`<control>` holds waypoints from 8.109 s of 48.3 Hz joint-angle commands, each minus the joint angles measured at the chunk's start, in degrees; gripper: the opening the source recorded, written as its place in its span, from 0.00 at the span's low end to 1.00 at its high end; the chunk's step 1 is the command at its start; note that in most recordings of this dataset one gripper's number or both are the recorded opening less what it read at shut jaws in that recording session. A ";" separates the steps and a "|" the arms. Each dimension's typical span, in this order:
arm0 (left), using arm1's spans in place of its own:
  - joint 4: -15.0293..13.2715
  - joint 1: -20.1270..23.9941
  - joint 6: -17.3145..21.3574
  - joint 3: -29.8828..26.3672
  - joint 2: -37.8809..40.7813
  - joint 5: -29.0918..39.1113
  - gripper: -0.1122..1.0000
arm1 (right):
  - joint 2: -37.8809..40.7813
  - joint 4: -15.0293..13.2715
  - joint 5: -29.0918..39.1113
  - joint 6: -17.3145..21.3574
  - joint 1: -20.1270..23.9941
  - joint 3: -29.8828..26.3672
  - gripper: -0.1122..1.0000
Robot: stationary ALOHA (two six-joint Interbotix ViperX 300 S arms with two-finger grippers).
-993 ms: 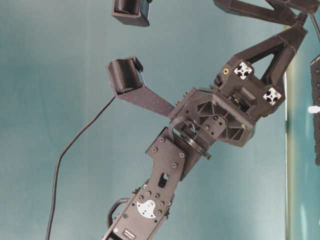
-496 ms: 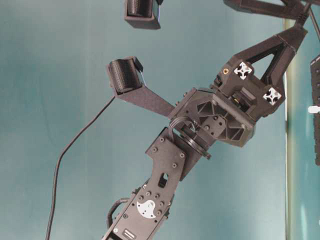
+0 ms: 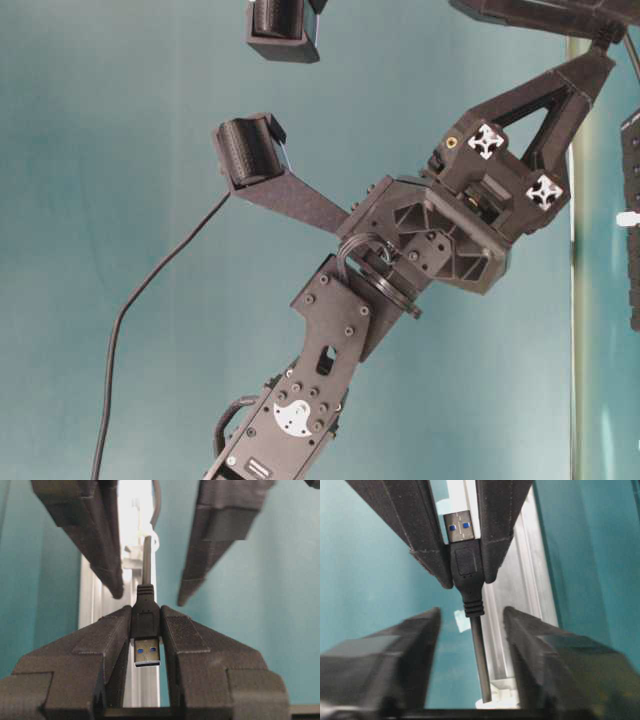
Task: Pass the USB cable through three rings with both arms.
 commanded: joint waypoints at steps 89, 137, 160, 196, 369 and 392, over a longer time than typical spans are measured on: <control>0.09 1.58 -6.94 20.30 -24.08 2.64 0.97 | 14.24 -5.19 19.42 -3.60 -1.32 -16.52 0.04; 0.09 2.11 -7.03 24.70 -26.81 5.10 0.97 | 19.51 -5.10 16.26 -9.49 -3.52 -20.83 0.04; 0.09 2.37 -7.03 24.70 -26.72 5.10 0.97 | 18.63 -4.92 16.44 -9.49 -1.23 -19.16 0.04; 0.09 2.37 -7.03 23.91 -25.14 4.31 0.97 | 20.13 -4.92 8.35 -10.99 -2.29 -20.04 0.04; 0.09 2.81 -1.67 17.84 -19.86 12.13 0.28 | 15.47 -3.34 3.43 -10.20 -3.16 -23.38 0.82; 0.09 2.37 -1.67 17.93 -20.04 12.39 0.28 | 18.54 -3.34 0.18 -9.76 -3.08 -24.43 0.81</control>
